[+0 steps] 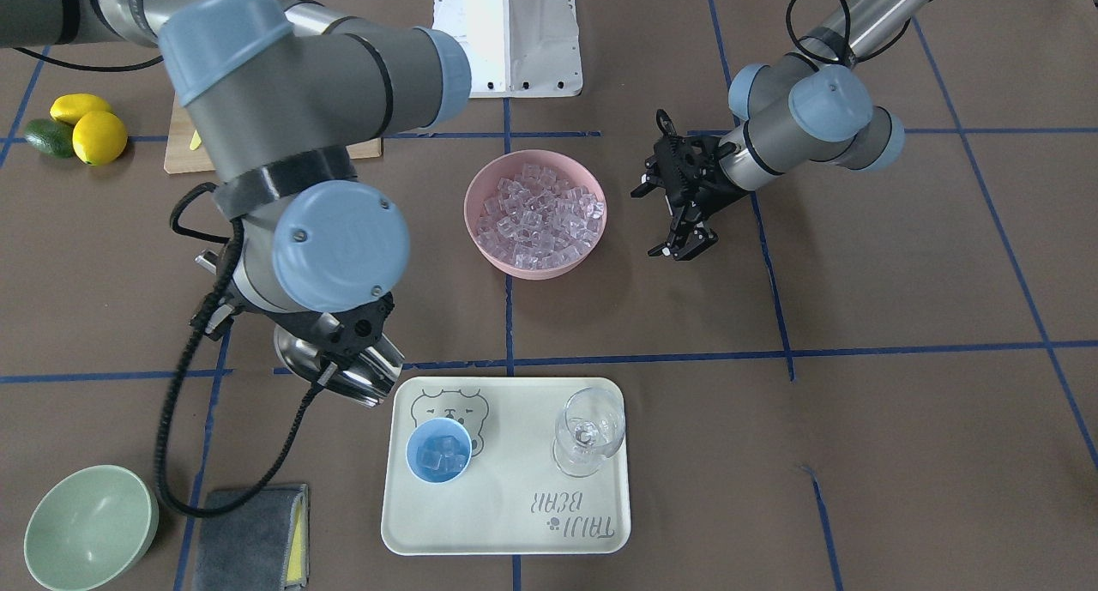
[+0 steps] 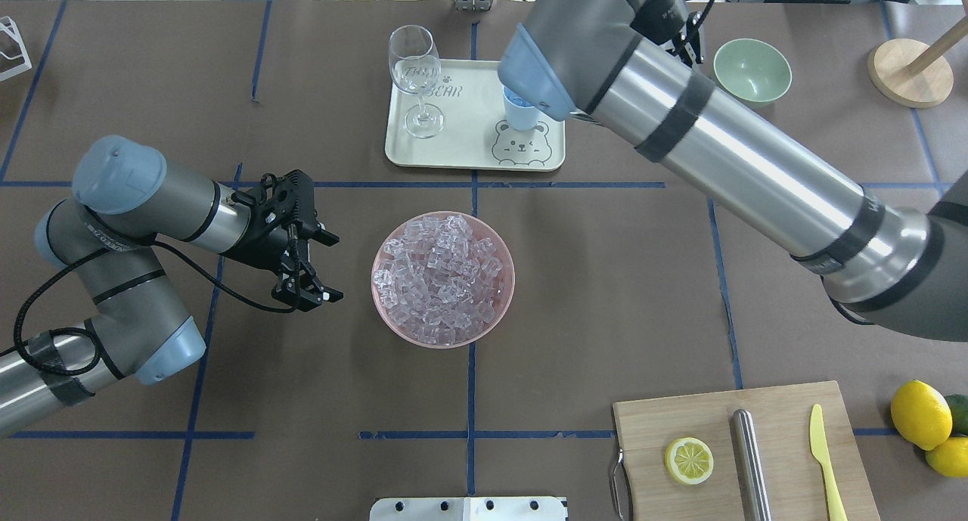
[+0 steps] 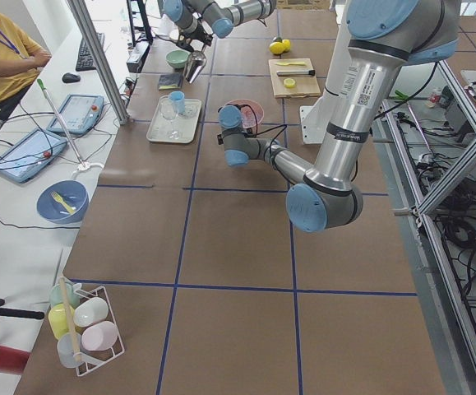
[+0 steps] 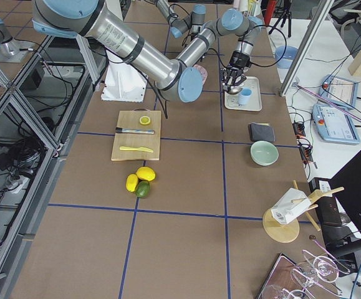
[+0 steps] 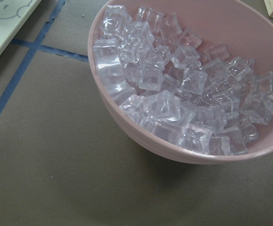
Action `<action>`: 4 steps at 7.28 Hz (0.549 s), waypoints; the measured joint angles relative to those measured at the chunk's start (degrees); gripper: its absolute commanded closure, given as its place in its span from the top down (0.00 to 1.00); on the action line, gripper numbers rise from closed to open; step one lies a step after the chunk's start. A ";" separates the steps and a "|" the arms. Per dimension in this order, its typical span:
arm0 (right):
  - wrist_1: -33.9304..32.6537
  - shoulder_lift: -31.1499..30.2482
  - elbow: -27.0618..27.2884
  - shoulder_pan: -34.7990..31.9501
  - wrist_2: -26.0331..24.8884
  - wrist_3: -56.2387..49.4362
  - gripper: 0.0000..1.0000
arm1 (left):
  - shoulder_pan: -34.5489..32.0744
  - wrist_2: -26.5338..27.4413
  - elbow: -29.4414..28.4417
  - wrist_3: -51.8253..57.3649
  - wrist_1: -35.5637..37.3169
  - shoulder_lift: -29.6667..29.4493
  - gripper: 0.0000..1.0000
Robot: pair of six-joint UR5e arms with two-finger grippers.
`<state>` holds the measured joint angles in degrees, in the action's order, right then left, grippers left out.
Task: Put ice in cup with scoop
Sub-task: 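Tilt the scoop over the blue cup to pour the ice in, then carry the empty scoop back toward its spot while the left arm withdraws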
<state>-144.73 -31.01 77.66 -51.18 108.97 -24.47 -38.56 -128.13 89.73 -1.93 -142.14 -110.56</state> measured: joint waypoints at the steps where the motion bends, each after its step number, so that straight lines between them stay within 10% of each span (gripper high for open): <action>1: 0.71 -7.30 9.46 -1.02 3.84 5.60 0.00 | -0.05 0.01 0.03 0.00 0.04 0.00 1.00; 4: 12.08 -31.57 33.38 -2.63 12.48 29.17 0.00 | -0.32 0.07 0.07 0.00 0.24 0.04 1.00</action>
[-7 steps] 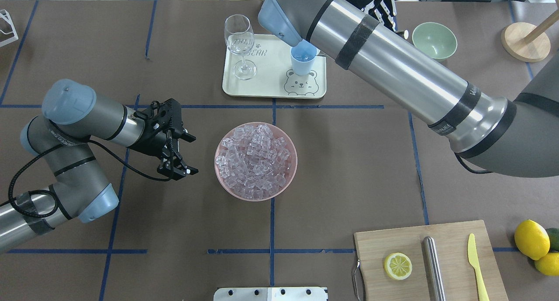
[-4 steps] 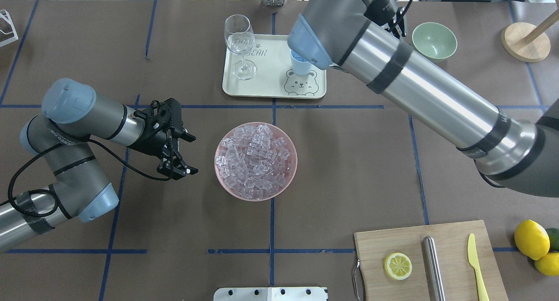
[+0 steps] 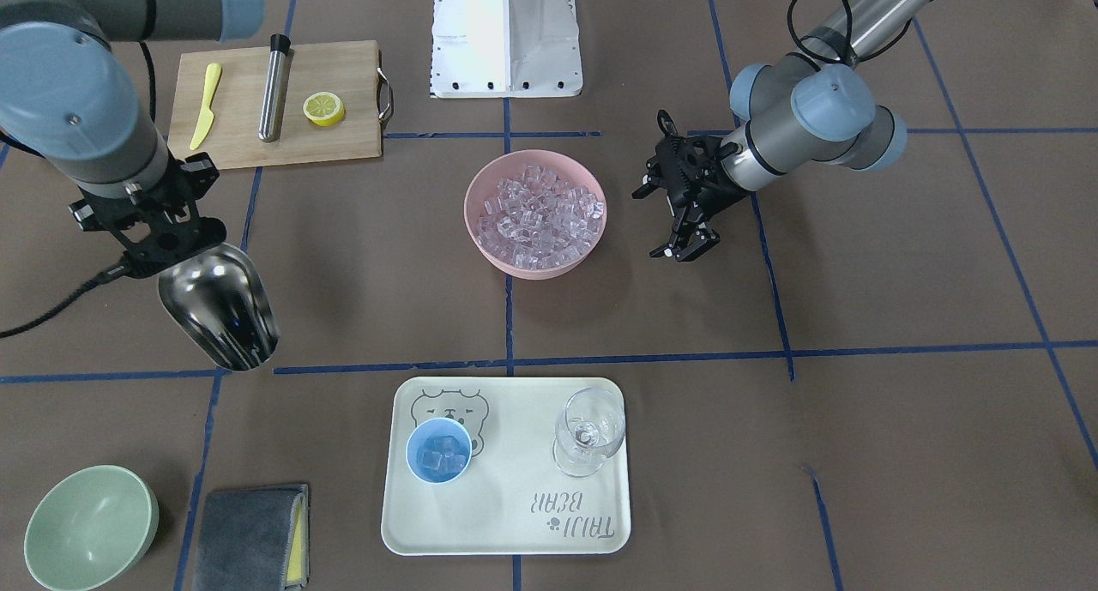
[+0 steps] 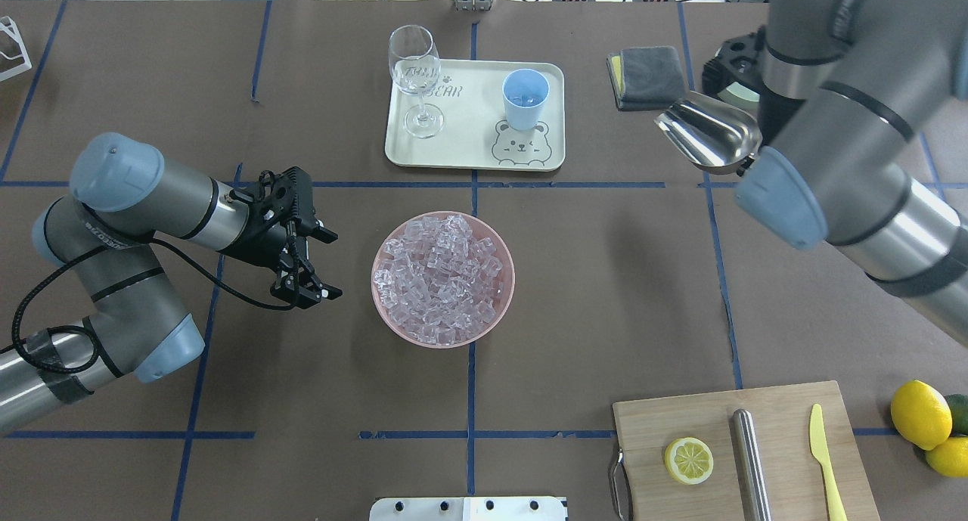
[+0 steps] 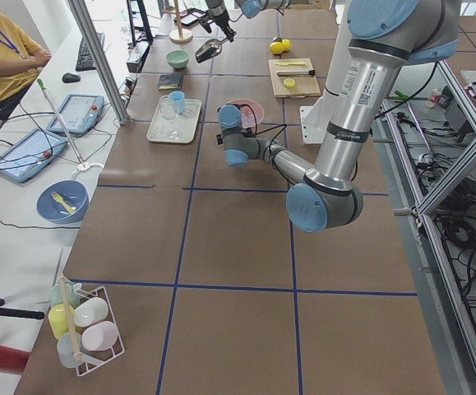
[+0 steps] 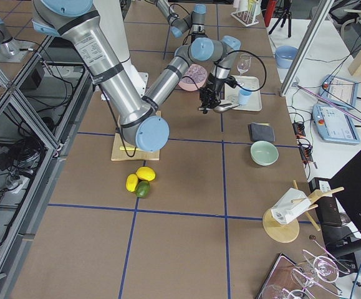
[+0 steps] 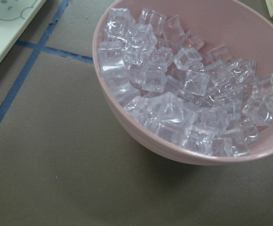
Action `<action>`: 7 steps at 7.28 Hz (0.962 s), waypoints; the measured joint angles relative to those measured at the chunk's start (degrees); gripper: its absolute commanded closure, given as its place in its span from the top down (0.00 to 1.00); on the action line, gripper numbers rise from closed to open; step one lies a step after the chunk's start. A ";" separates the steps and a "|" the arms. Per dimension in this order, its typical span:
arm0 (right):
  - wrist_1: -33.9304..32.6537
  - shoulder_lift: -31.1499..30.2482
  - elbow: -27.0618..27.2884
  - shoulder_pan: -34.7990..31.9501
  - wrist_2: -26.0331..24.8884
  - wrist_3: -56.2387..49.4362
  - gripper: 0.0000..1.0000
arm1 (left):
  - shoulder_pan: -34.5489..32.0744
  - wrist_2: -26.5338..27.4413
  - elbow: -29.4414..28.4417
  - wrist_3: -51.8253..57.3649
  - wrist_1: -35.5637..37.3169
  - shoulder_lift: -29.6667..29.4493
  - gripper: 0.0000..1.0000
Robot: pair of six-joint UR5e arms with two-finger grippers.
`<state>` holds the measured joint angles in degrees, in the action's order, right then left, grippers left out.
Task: Put ice in cup with scoop
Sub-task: 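Carry the empty scoop back toward its spot while the left arm withdraws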
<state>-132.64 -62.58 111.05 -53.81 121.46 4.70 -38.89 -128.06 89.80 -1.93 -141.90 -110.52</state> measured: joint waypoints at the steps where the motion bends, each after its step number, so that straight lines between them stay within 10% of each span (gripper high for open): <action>1: 6.74 -7.14 3.51 -0.09 2.07 6.57 0.00 | -0.17 0.00 -0.02 0.00 0.05 0.03 1.00; 7: 42.09 -28.91 3.08 0.93 4.23 34.13 0.00 | -5.83 2.10 -0.02 -0.07 2.15 4.51 1.00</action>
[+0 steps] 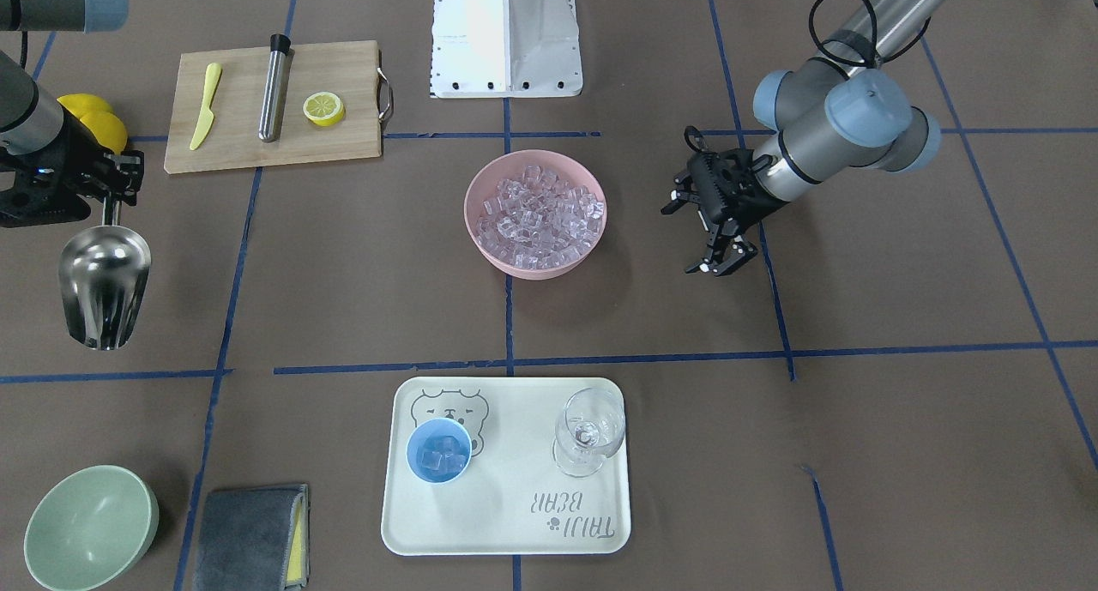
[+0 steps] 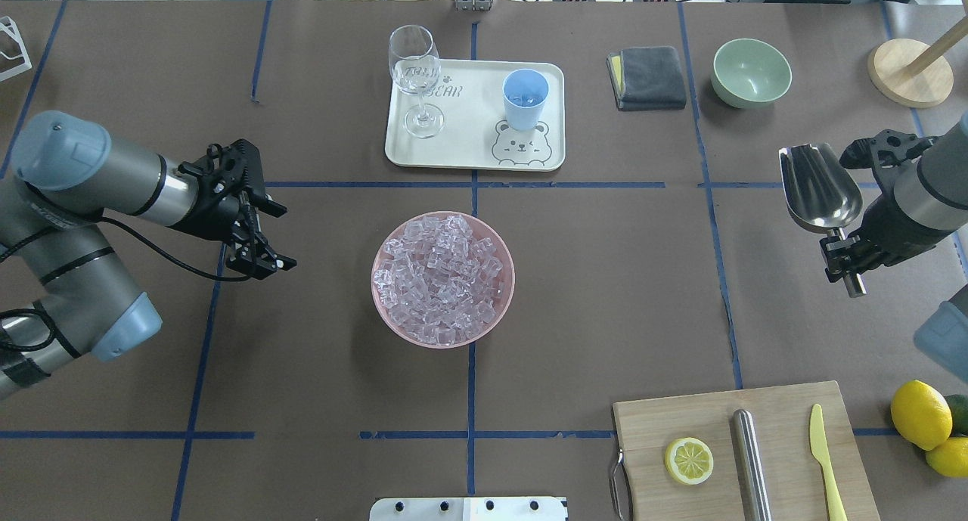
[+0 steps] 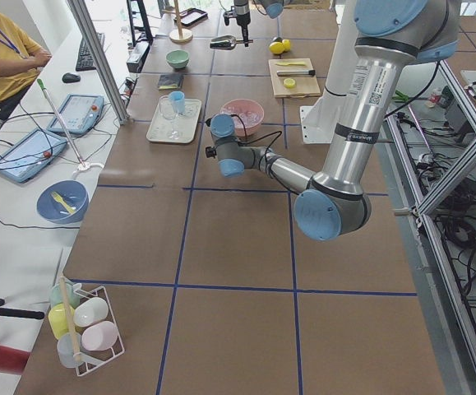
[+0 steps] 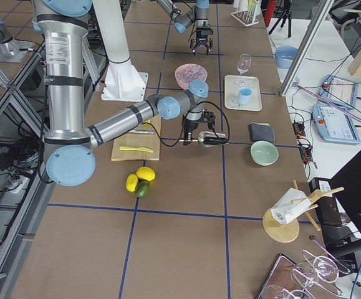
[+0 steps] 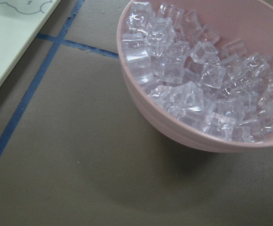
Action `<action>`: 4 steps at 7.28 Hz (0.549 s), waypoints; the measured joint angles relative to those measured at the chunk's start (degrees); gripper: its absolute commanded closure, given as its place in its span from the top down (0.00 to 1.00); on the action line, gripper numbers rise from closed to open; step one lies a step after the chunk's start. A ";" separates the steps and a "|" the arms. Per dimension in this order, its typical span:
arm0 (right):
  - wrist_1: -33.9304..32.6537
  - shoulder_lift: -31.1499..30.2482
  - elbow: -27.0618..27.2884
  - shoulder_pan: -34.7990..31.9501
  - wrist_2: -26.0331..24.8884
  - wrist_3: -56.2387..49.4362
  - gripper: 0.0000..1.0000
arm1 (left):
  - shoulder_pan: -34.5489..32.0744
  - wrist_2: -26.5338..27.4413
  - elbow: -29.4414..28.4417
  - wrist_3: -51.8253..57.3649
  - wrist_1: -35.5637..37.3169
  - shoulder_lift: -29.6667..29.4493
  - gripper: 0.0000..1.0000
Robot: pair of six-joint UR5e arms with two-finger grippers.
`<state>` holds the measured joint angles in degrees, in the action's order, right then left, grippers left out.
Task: Put ice in cup with scoop
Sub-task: 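Carry the empty scoop back toward its spot while the left arm withdraws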
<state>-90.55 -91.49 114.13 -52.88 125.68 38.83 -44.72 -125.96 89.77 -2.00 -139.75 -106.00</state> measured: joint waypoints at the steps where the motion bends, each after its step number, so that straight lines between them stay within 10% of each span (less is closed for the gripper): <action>1: 4.14 -0.98 -1.82 0.68 -0.11 2.51 0.01 | -1.54 2.62 0.03 0.06 1.07 1.61 1.00; 4: 9.59 -2.46 -5.76 2.49 -0.12 4.04 0.09 | -5.19 14.18 3.65 0.11 1.93 12.19 1.00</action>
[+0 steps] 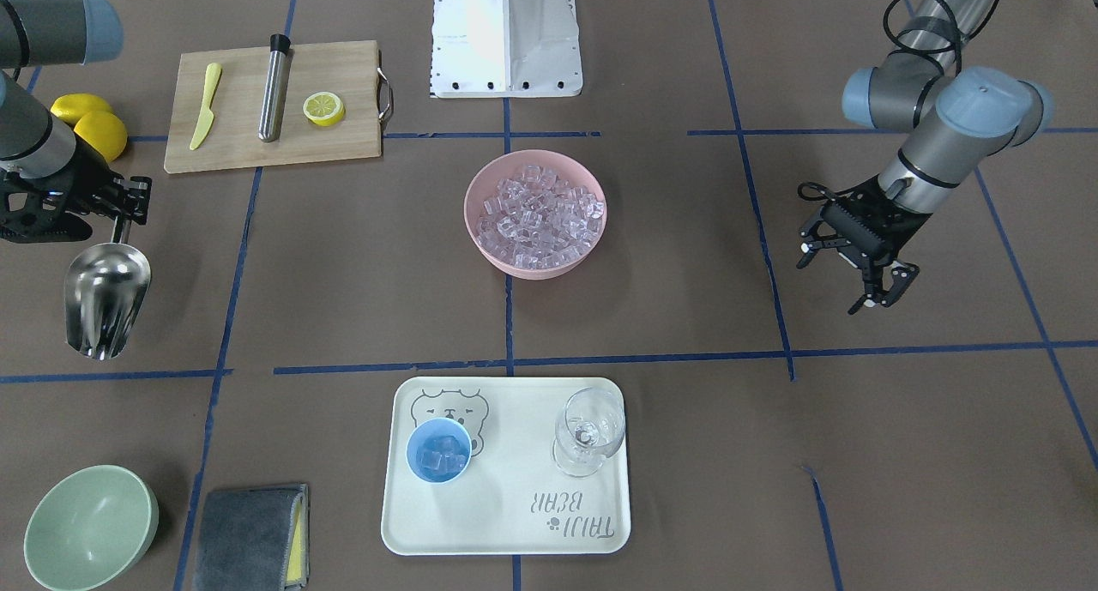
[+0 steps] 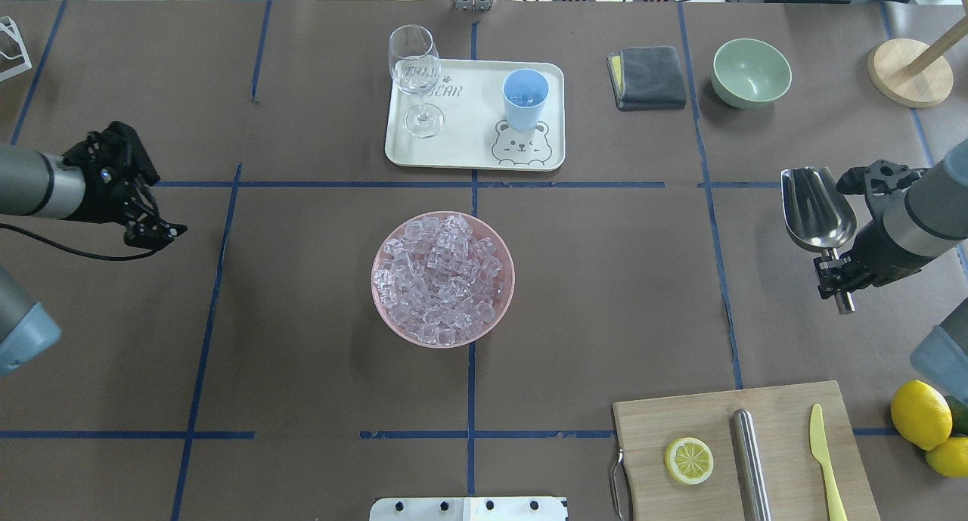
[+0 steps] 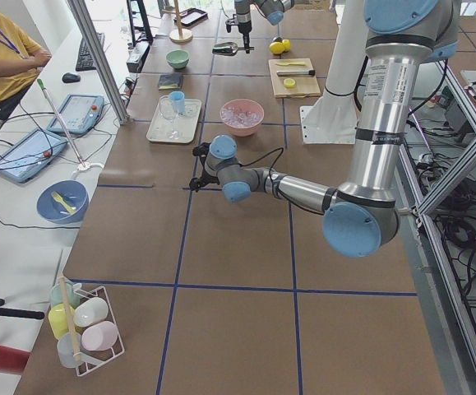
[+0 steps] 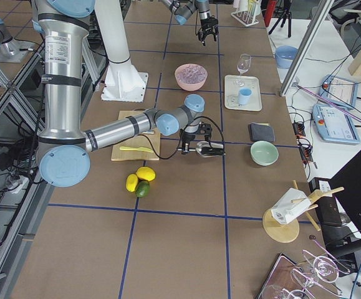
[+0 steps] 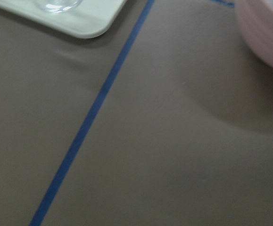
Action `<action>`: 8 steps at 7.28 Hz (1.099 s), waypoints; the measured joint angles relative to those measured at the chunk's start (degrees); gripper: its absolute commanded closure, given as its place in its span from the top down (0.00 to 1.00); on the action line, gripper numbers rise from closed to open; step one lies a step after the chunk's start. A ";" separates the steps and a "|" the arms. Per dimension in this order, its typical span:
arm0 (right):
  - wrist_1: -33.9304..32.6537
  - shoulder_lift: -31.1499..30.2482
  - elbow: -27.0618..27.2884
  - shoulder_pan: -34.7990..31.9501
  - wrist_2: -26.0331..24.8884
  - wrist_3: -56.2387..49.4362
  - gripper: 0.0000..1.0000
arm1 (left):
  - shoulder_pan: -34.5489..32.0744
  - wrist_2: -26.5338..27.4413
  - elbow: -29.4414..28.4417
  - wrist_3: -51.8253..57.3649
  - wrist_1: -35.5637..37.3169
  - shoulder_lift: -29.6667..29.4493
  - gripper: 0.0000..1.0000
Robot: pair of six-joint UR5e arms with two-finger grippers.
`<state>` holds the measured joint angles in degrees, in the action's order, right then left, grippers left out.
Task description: Put ice in cup with scoop
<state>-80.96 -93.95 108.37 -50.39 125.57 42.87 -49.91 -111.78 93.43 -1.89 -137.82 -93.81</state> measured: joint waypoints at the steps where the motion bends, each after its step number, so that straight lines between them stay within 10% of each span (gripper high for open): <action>1: 0.35 -0.58 -0.31 0.49 0.02 0.02 0.13 | -1.73 1.72 1.81 -0.15 0.19 2.64 1.00; 3: 0.52 -1.00 -1.22 1.94 -0.06 0.08 0.14 | -7.35 2.44 2.65 -0.35 0.30 7.15 1.00; 6: 1.84 -1.15 -2.31 2.53 -0.19 0.08 0.83 | -19.45 -8.26 1.13 -0.44 7.38 11.00 1.00; 8: 3.36 -1.37 -2.70 2.56 -0.23 0.10 1.00 | -27.51 -17.94 1.87 -0.12 17.39 10.96 1.00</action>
<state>-77.60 -95.33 105.67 -47.83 125.34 42.98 -77.42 -129.72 95.30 -2.01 -120.43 -82.85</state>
